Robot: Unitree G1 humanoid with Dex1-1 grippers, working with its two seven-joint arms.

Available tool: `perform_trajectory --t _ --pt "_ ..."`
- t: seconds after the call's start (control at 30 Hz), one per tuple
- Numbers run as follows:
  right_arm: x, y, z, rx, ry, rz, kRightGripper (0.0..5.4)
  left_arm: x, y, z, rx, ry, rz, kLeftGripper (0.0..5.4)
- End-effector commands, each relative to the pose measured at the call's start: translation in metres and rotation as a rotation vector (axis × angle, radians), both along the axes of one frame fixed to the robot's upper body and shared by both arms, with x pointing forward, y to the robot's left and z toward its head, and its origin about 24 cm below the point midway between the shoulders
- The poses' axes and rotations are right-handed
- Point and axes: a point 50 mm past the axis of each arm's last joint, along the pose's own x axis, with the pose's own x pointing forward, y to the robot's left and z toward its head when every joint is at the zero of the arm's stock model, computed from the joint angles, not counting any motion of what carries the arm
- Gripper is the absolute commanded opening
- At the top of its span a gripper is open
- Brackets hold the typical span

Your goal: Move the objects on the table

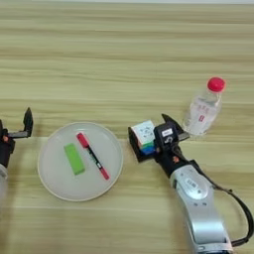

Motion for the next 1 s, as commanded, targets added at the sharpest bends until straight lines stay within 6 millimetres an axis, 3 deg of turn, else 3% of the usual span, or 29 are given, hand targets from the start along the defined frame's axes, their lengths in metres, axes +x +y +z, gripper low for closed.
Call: perform_trajectory --t 0.03,0.53,0.77,1.0 --pt "0.007 -0.002 0.017 -0.027 -0.070 -0.002 5.38 0.001 0.001 0.000 0.009 0.006 0.000 5.40" --pt "0.021 -0.008 0.057 -0.032 -0.224 -0.037 5.38 0.001 0.001 0.000 0.011 0.005 -0.001 5.40" --pt "0.023 -0.025 0.076 -0.032 -0.298 -0.105 5.38 0.001 0.001 0.000 0.010 0.004 -0.001 5.40" --pt "0.026 -0.046 0.083 -0.019 -0.345 -0.243 5.38 0.001 0.001 0.000 0.009 0.005 -0.001 5.40"
